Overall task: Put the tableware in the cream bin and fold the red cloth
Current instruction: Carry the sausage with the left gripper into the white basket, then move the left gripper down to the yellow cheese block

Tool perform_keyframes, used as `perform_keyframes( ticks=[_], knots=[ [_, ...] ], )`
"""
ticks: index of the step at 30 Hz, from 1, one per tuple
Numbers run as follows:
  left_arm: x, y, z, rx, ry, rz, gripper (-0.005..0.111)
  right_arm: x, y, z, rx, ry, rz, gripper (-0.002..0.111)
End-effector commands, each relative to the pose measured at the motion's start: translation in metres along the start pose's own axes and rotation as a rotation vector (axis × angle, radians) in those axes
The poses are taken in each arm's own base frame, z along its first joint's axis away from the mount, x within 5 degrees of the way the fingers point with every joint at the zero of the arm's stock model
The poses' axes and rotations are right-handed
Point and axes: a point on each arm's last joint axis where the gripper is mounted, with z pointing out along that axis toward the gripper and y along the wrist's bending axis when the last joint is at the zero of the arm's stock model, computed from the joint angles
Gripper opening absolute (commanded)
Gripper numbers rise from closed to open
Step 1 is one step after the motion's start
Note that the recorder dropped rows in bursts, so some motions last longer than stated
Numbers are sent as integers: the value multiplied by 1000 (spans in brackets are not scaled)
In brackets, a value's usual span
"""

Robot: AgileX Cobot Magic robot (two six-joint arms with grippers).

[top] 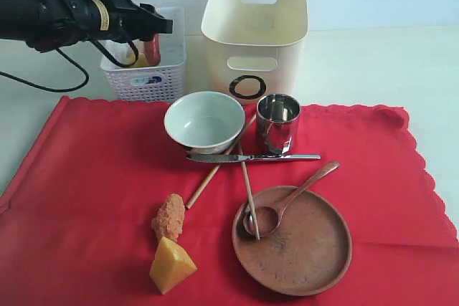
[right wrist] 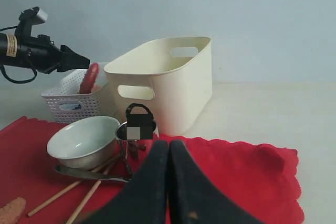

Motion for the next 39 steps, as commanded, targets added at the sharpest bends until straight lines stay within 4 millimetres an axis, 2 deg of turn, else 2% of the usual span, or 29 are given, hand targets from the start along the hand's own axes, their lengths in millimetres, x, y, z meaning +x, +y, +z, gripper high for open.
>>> perform_keyframes(
  ticks=[1, 14, 18, 20, 22, 25, 26, 27, 31, 39],
  knots=[
    [6, 2, 6, 0, 10, -21, 56, 1, 0, 0, -2, -1, -2, 0],
    [5, 2, 4, -13, 13, -72, 58, 1, 0, 0, -2, -1, -2, 0],
    [-1, 3, -5, -84, 51, -113, 57, 1, 0, 0, -2, -1, -2, 0],
    [-7, 5, -14, -141, 75, -110, 51, 1, 0, 0, -2, -1, -2, 0],
    [-14, 7, -24, -197, 97, -109, 39, 1, 0, 0, -2, -1, -2, 0],
    [-23, 5, -38, -258, 118, -105, 12, 1, 0, 0, -2, -1, -2, 0],
    [-26, 3, -43, -273, 124, -99, 2, 1, 0, 0, -2, -1, -2, 0],
    [-29, 0, -47, -284, 129, -95, 0, 1, 0, 0, -2, -1, -2, 0],
    [-36, -19, -61, -295, 149, -34, 0, 1, 0, 0, -2, -1, -2, 0],
    [-43, -88, -93, -180, 196, 106, 0, 1, 0, 0, -2, -1, -2, 0]
  ],
)
